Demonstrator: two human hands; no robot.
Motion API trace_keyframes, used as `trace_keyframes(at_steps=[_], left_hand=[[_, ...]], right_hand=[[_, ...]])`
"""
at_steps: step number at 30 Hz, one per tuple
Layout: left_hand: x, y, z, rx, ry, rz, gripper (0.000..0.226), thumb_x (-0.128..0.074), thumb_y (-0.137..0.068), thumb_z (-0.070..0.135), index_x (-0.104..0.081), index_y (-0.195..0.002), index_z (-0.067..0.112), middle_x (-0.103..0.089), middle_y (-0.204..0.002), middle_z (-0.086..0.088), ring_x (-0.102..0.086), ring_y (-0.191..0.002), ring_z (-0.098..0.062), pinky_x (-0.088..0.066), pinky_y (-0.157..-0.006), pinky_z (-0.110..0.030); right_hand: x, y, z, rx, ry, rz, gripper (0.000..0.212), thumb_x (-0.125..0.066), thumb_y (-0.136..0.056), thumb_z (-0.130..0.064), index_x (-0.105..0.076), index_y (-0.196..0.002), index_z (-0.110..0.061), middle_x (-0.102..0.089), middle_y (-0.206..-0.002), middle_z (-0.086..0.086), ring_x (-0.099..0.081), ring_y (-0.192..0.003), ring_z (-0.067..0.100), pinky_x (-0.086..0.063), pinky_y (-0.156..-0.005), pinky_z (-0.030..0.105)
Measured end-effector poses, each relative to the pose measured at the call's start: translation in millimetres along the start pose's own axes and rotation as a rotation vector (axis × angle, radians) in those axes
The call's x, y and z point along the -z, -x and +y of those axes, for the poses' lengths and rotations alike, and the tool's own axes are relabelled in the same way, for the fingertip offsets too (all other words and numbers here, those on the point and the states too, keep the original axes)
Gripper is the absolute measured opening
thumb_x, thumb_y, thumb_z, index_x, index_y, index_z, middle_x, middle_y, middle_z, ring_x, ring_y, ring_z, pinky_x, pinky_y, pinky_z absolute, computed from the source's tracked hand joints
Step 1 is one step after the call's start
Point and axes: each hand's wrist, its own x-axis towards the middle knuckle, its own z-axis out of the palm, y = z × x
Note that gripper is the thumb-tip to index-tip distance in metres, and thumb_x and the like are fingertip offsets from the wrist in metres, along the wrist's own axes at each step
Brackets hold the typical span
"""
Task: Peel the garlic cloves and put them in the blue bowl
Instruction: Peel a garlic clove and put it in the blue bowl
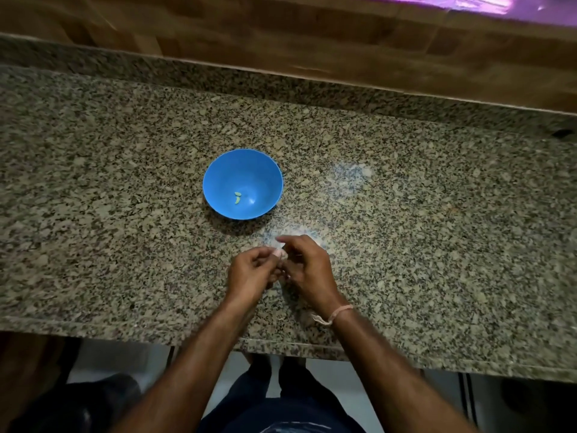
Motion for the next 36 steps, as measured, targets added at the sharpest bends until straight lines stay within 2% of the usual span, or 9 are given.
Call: trace_keyframes(at_steps=[3, 7, 12, 14, 16, 19, 24, 29, 36], left_hand=[[0, 9, 3, 0.089, 0.212, -0.15, 0.031, -0.071, -0.095, 0.028, -0.073, -0.117, 0.005, -0.077, -0.108, -0.02, -0.07, -0.088, -0.021, -0.054, -0.078, -0.032], [-5, 23, 9, 0.176, 0.462, -0.278, 0.038, -0.065, -0.091, 0.025, -0.069, -0.121, 0.002, -0.071, -0.114, -0.016, -0.067, -0.094, -0.016, -0.056, -0.078, -0.026], [-14, 35, 14, 0.115, 0.495, -0.287, 0.041, -0.065, -0.09, 0.023, -0.065, -0.124, -0.001, -0.072, -0.103, -0.011, -0.069, -0.089, -0.013, -0.061, -0.075, -0.024], [-17, 38, 18, 0.1, 0.498, -0.291, 0.045, -0.063, -0.092, 0.026, -0.065, -0.127, -0.001, -0.074, -0.113, -0.017, -0.072, -0.098, -0.017, -0.061, -0.08, -0.026], [-19, 40, 19, 0.095, 0.527, -0.301, 0.038, -0.061, -0.094, 0.025, -0.069, -0.123, 0.003, -0.074, -0.118, -0.019, -0.072, -0.101, -0.019, -0.061, -0.082, -0.026], [-20, 43, 19, 0.078, 0.545, -0.291, 0.028, -0.06, -0.094, 0.022, -0.074, -0.113, 0.008, -0.075, -0.109, -0.013, -0.069, -0.1, -0.019, -0.061, -0.079, -0.024], [-27, 52, 18, 0.018, 0.5, -0.247, 0.036, -0.063, -0.092, 0.022, -0.071, -0.122, 0.004, -0.074, -0.114, -0.014, -0.066, -0.103, -0.019, -0.058, -0.088, -0.025], [-32, 58, 19, -0.017, 0.461, -0.186, 0.037, -0.069, -0.085, 0.02, -0.073, -0.118, 0.004, -0.075, -0.117, -0.015, -0.068, -0.104, -0.021, -0.059, -0.089, -0.026], [-34, 60, 16, -0.049, 0.338, -0.144, 0.039, -0.07, -0.086, 0.018, -0.071, -0.122, 0.003, -0.077, -0.119, -0.01, -0.072, -0.112, -0.021, -0.059, -0.095, -0.028]], right_hand=[[13, 12, -11, -0.113, -0.355, 0.055, 0.037, -0.076, -0.089, -0.001, -0.07, -0.122, -0.019, -0.071, -0.109, -0.001, -0.068, -0.099, 0.015, -0.062, -0.086, 0.034], [25, 23, -21, -0.131, -0.503, 0.052, 0.027, -0.079, -0.089, -0.006, -0.073, -0.114, -0.015, -0.074, -0.114, 0.002, -0.072, -0.104, 0.026, -0.062, -0.089, 0.041], [42, 28, -24, -0.033, -0.422, 0.042, 0.025, -0.08, -0.088, -0.005, -0.076, -0.112, -0.013, -0.074, -0.113, -0.002, -0.071, -0.105, 0.02, -0.06, -0.093, 0.042], [47, 30, -26, -0.037, -0.431, 0.028, 0.031, -0.08, -0.087, -0.006, -0.074, -0.117, -0.016, -0.073, -0.114, -0.002, -0.07, -0.104, 0.021, -0.06, -0.094, 0.04], [50, 31, -29, -0.004, -0.408, 0.051, 0.033, -0.081, -0.087, -0.006, -0.073, -0.117, -0.015, -0.069, -0.116, -0.002, -0.068, -0.106, 0.019, -0.059, -0.092, 0.034], [54, 35, -29, 0.076, -0.311, 0.095, 0.025, -0.081, -0.087, -0.008, -0.077, -0.111, -0.013, -0.067, -0.111, -0.002, -0.066, -0.106, 0.014, -0.055, -0.084, 0.021], [57, 38, -27, 0.142, -0.207, 0.118, 0.016, -0.08, -0.09, -0.014, -0.079, -0.107, -0.012, -0.073, -0.106, -0.002, -0.071, -0.1, 0.014, -0.06, -0.081, 0.029], [63, 38, -24, 0.25, -0.07, 0.097, 0.017, -0.078, -0.093, -0.013, -0.079, -0.11, -0.01, -0.073, -0.103, -0.002, -0.071, -0.095, 0.009, -0.061, -0.081, 0.028], [66, 38, -15, 0.375, 0.188, 0.068, 0.017, -0.071, -0.098, -0.018, -0.076, -0.112, -0.009, -0.072, -0.099, 0.0, -0.068, -0.086, 0.01, -0.059, -0.075, 0.029]])
